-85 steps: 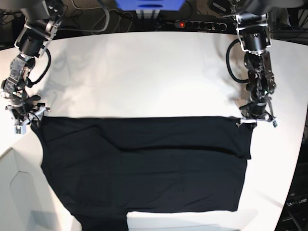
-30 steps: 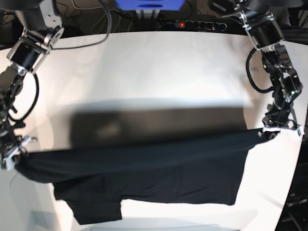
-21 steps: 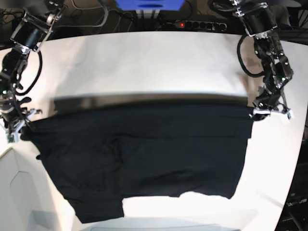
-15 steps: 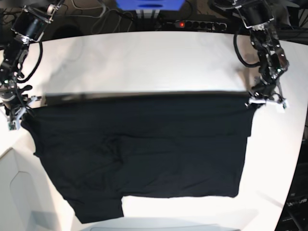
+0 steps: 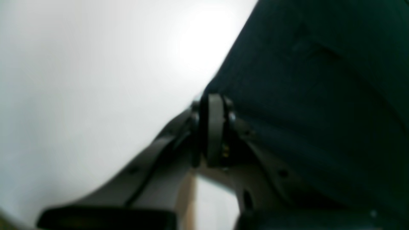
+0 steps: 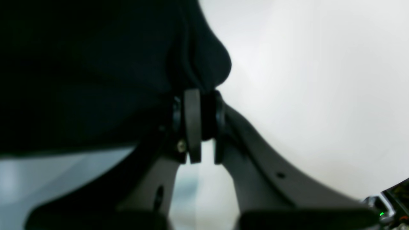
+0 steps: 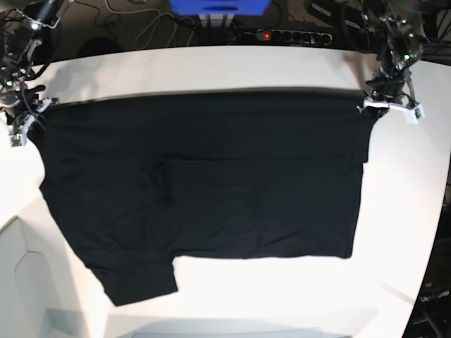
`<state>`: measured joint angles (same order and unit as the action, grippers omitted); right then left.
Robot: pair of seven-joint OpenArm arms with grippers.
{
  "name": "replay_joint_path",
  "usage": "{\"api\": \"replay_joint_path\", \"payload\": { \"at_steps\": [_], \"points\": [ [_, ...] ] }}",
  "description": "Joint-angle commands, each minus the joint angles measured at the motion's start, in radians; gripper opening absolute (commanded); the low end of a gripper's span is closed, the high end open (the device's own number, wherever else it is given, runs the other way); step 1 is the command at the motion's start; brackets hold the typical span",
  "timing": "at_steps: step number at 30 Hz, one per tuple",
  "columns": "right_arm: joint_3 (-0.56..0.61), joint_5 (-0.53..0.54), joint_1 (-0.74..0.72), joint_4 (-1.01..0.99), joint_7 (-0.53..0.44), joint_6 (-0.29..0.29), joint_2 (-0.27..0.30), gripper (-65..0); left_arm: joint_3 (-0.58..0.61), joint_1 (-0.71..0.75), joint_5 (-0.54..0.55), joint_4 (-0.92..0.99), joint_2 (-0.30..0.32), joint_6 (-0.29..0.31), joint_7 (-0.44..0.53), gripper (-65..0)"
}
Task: Fold the T-shirt properly
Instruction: 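Drag the held edge back toward the robot with both grippers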
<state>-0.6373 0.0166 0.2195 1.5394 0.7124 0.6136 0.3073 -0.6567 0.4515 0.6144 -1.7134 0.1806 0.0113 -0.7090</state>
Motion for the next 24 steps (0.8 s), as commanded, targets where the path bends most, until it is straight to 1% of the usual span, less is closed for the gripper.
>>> {"api": "replay_joint_path", "payload": {
  "at_steps": [1, 6, 9, 13, 17, 19, 24],
  "points": [
    [-0.013, -0.011, 0.019, 0.034, -0.012, -0.007, 0.023, -65.0, -0.028, 0.020, -0.009, -0.026, 0.013, -0.006, 0.024, -65.0],
    [-0.069, -0.011, 0.107, 0.135, -0.012, -0.007, -0.026, -65.0, -0.048, 0.096, -0.009, -0.030, 0.018, -0.006, 0.028, -65.0],
    [-0.100, -0.011, 0.165, 0.201, -0.012, -0.007, -0.073, -65.0, -0.053, 0.120, -0.015, -0.023, 0.023, -0.006, 0.028, -65.0],
    [-0.118, -0.011, 0.214, 0.215, -0.012, -0.007, -0.110, -65.0, -0.084, 0.132, -0.017, -0.023, 0.021, -0.006, 0.021, -65.0],
    [-0.118, -0.014, 0.225, 0.209, -0.004, -0.007, -0.119, -65.0, -0.084, 0.131, -0.017, -0.018, 0.023, -0.006, 0.021, -65.0],
    [-0.118, -0.014, 0.234, 0.210, -0.010, -0.007, -0.139, -65.0, -0.079, 0.131, -0.017, -0.018, 0.023, -0.006, 0.021, -65.0],
    [-0.117, -0.014, 0.232, 0.210, -0.004, -0.007, -0.144, -65.0, -0.076, 0.131, -0.017, -0.021, 0.023, -0.006, 0.018, -64.8]
  ]
}}
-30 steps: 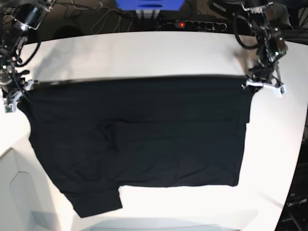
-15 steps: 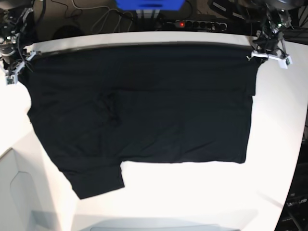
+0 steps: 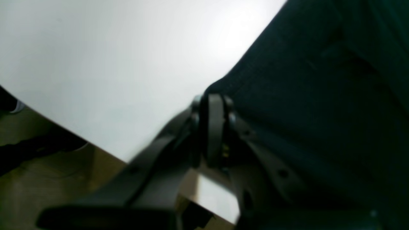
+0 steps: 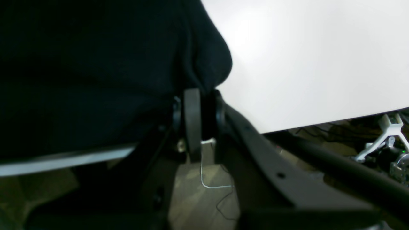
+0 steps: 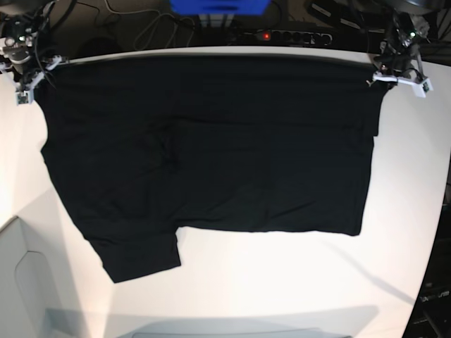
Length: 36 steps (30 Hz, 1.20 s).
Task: Fold the T-shirt properly
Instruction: 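Drag the held edge back toward the robot with both grippers, then open both grippers and release the shirt edge, then move both grippers to the hem corners and grasp them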
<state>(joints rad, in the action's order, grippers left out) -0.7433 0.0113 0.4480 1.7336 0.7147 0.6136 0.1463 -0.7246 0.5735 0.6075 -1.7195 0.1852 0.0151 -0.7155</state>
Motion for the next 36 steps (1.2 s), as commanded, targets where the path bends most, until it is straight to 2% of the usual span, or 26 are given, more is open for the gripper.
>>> {"api": "replay_joint_path", "payload": {
  "at_steps": [1, 2, 4, 9, 11, 14, 20, 25, 28, 33, 36],
  "points": [
    [-0.011, -0.009, 0.004, 0.016, -0.007, -0.007, 0.019, -65.0, -0.008, 0.009, -0.010, -0.014, 0.018, -0.010, 0.024, -63.9],
    [-0.011, -0.009, 0.005, 0.016, -0.005, -0.007, 0.019, -63.5, -0.011, 0.010, -0.010, -0.014, 0.018, -0.013, 0.024, -62.1],
    [-0.011, -0.009, 0.007, 0.019, -0.005, -0.007, 0.022, -56.5, -0.013, 0.010, -0.010, -0.015, 0.018, -0.017, 0.004, -55.3],
    [-0.031, -0.009, 0.002, 0.052, -0.008, -0.007, 0.019, -32.4, -0.069, 0.004, -0.004, -0.075, 0.007, -0.011, -0.051, -29.8],
    [-0.055, -0.009, 0.001, 0.088, -0.005, -0.007, 0.016, -26.9, -0.092, 0.003, -0.004, -0.112, 0.007, -0.011, -0.051, -23.6],
    [-0.068, -0.006, -0.025, 0.144, -0.004, -0.007, 0.016, -23.2, -0.131, -0.002, -0.002, -0.178, 0.000, -0.011, -0.051, -17.0],
    [-0.057, -0.006, -0.185, 0.148, -0.004, -0.007, 0.020, -23.1, -0.178, -0.145, -0.010, -0.225, 0.012, -0.011, -0.052, -16.3],
    [0.089, -0.010, -0.400, 0.104, -0.004, -0.007, 0.034, -22.8, -0.149, -0.343, -0.014, -0.169, 0.013, -0.011, -0.052, -16.0],
    [0.186, -0.010, -0.568, -0.051, -0.004, -0.007, 0.063, -23.0, -0.063, -0.464, -0.088, -0.087, 0.041, -0.011, -0.051, -16.0],
    [0.264, -0.012, -0.820, -0.399, -0.020, -0.010, 0.120, -23.0, 0.067, -0.646, -0.228, 0.128, 0.052, -0.010, -0.040, -15.9],
    [0.282, -0.012, -0.951, -0.648, -0.099, -0.011, 0.143, -22.9, 0.129, -0.745, -0.280, 0.263, 0.053, -0.010, -0.010, -15.9]
  ]
}}
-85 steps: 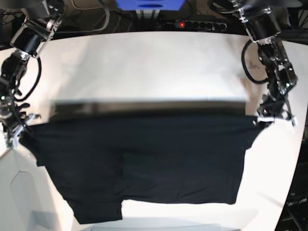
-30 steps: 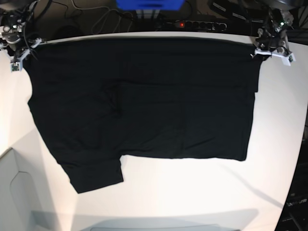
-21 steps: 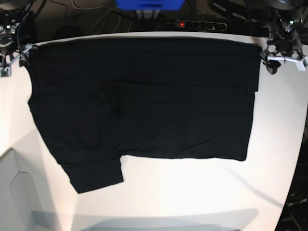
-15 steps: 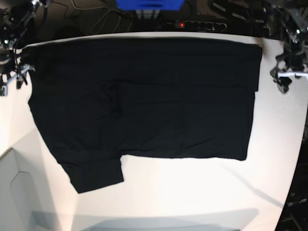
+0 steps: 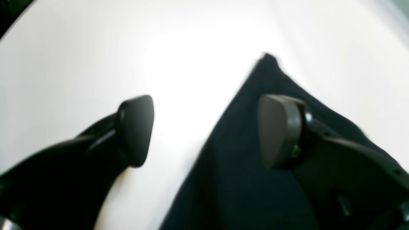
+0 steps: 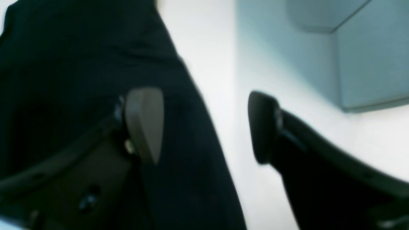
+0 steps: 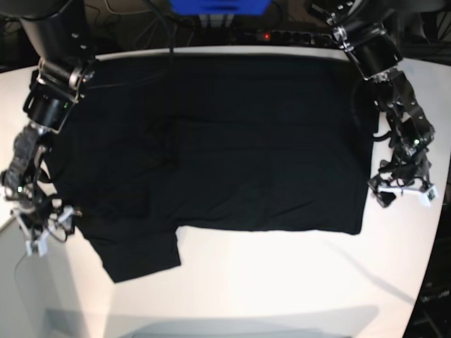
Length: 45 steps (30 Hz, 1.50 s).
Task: Fold the T-shirt properly
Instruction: 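Move both grippers to the hem corners and grasp them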
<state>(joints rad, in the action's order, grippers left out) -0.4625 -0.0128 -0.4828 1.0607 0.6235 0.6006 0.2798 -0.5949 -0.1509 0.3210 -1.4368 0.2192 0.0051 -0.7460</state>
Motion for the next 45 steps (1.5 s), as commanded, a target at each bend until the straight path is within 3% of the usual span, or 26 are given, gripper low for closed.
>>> {"api": "replay_joint_path", "payload": {
  "at_steps": [1, 3, 7, 13, 20, 27, 33, 41, 45],
  "points": [
    [0.003, 0.012, -0.057, -0.060, -0.055, 0.000, 0.019, -22.9, 0.028, -0.052, -0.010, 0.031, 0.019, 0.000, 0.046, -15.9],
    [0.021, 0.012, -0.110, -0.222, -0.156, -0.011, 0.039, -22.8, 0.089, -0.103, -0.049, 0.118, 0.035, 0.000, 0.107, -15.9],
    [0.063, 0.012, -0.162, -0.439, -0.339, -0.109, 0.059, -22.7, 0.217, -0.186, -0.067, 0.279, 0.067, 0.000, 0.228, -15.9],
    [0.153, 0.012, -0.166, -0.546, -0.479, -0.126, 0.068, -22.7, 0.310, -0.303, -0.062, 0.532, 0.090, 0.000, 0.352, -15.9],
    [0.198, 0.012, -0.158, -0.600, -0.495, -0.126, 0.063, -22.9, 0.422, -0.387, -0.059, 0.747, 0.092, 0.000, 0.472, -15.9],
    [0.199, 0.012, -0.136, -0.615, -0.495, -0.126, 0.052, -23.9, 0.476, -0.405, -0.058, 0.772, 0.079, 0.000, 0.489, -16.1],
    [0.199, 0.012, -0.135, -0.618, -0.491, -0.126, 0.051, -35.5, 0.478, -0.404, -0.056, 0.782, 0.079, 0.000, 0.489, -17.0],
    [0.199, 0.012, -0.115, -0.618, -0.485, -0.126, 0.051, -63.1, 0.478, -0.405, -0.058, 0.873, 0.058, 0.003, 0.489, -45.1],
    [0.199, 0.012, -0.112, -0.615, -0.488, -0.126, 0.051, -65.0, 0.478, -0.405, -0.058, 0.876, 0.053, 0.003, 0.489, -59.0]
  ]
}}
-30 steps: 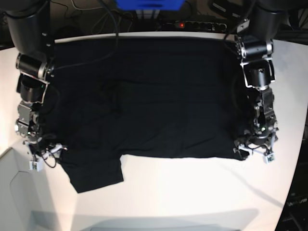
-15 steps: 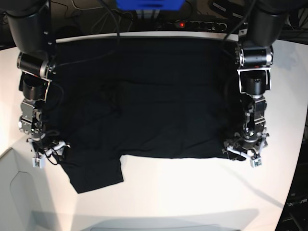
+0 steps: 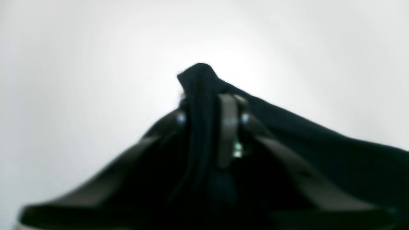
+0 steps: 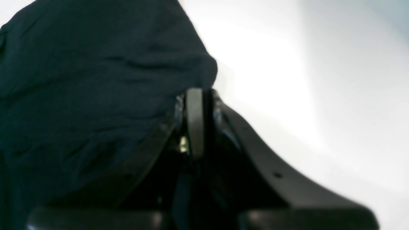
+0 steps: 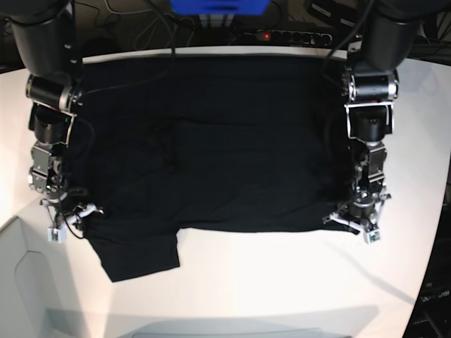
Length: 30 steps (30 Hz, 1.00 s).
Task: Fold the T-shirt properly
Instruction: 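Move both grippers to the hem corners and grasp them, then fold the hem up toward the collar edge with both grippers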
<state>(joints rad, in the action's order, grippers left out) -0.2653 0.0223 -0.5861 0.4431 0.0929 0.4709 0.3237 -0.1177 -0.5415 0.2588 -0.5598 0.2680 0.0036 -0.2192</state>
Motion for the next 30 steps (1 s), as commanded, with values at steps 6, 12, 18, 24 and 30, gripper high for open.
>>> {"api": "replay_joint_path", "payload": {
  "at_steps": [6, 12, 18, 24, 30],
  "points": [
    [-0.004, -0.017, -0.015, 0.020, 0.037, 0.004, 0.007, -65.0, -0.007, -0.013, 0.006, -0.015, 0.003, 0.005, -0.042, -65.0],
    [-0.005, -0.017, 0.048, 0.234, 0.051, 0.004, -0.019, -65.0, -0.015, 0.054, 0.006, -0.210, 0.010, 0.000, -0.096, -65.0],
    [-0.024, -0.015, 0.124, 0.422, 0.092, 0.004, -0.047, -65.0, -0.126, 0.148, 0.006, -0.457, 0.003, 0.000, -0.202, -65.0],
    [-0.108, -0.015, 0.199, 0.587, 0.126, 0.009, -0.077, -65.0, -0.184, 0.228, 0.006, -0.621, 0.003, 0.002, -0.265, -65.0],
    [-0.147, -0.015, 0.286, 0.738, 0.152, 0.010, -0.097, -65.0, -0.274, 0.329, 0.041, -0.808, -0.022, 0.002, -0.340, -65.0]
  ]
}}
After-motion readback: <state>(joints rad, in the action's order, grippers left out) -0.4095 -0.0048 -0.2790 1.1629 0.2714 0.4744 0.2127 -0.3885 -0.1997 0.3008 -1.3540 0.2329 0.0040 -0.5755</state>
